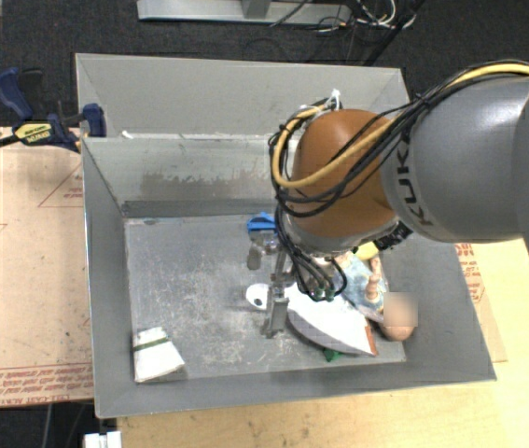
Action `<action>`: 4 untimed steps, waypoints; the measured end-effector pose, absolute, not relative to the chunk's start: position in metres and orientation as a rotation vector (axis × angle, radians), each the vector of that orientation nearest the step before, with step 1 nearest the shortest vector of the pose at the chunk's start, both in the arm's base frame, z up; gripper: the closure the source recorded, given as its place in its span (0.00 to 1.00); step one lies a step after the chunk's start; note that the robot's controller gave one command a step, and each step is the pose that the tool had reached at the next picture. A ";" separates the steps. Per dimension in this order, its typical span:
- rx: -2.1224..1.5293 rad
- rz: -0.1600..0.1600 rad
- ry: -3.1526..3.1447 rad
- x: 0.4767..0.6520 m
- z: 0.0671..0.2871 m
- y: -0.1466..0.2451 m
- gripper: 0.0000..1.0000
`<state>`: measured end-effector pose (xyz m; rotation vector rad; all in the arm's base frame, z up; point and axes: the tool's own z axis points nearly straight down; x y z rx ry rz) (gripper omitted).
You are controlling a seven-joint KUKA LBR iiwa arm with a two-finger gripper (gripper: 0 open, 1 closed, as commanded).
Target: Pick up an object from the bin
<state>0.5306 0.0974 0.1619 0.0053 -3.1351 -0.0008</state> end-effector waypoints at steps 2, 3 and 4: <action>0.022 -0.005 -3.149 0.548 0.125 0.073 0.00; -0.007 -0.001 -3.135 0.550 0.092 0.051 0.00; 0.147 -0.008 -3.145 0.549 0.070 0.033 1.00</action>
Offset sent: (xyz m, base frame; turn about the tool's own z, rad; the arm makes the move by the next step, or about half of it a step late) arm 0.0302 -0.0552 -0.0901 -0.0193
